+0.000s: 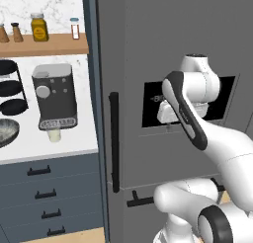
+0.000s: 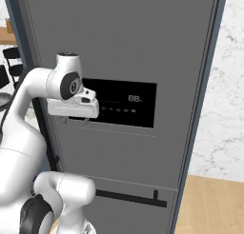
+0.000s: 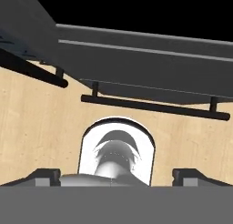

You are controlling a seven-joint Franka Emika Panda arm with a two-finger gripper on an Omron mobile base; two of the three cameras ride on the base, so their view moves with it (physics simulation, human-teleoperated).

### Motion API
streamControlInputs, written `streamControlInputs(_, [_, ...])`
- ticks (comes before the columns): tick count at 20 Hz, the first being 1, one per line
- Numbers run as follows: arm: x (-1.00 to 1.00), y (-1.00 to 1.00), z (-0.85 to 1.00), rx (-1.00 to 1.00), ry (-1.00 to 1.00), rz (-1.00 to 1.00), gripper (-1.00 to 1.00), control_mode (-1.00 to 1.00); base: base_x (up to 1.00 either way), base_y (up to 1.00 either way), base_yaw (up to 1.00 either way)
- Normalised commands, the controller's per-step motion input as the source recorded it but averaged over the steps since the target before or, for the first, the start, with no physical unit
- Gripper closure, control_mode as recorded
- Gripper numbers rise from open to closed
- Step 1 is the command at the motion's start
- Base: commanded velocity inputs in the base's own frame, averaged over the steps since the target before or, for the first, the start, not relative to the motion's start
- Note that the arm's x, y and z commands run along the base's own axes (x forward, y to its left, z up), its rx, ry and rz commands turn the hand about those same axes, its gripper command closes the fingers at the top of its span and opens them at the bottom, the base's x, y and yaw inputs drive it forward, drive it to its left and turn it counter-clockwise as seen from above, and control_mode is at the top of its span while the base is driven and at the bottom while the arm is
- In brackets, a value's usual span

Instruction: Grab a lemon wedge from the fridge and one ice cube from the ice bowl, and put them in the glass of lemonade.

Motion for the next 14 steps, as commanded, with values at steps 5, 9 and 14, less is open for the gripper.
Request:
streamControlInputs(5, [0.01, 0.55, -0.43, 0.00, 0.00, -0.09, -1.00, -1.00, 0.00, 0.00, 0.00])
streamControlInputs(9, [-0.02, 0.83, -0.32, 0.00, 0.00, -0.09, -1.00, -1.00, 0.00, 0.00, 0.00])
streamControlInputs(14, [0.00, 0.00, 0.00, 0.00, 0.00, 0.00, -1.00, 1.00, 0.00, 0.90, -0.08])
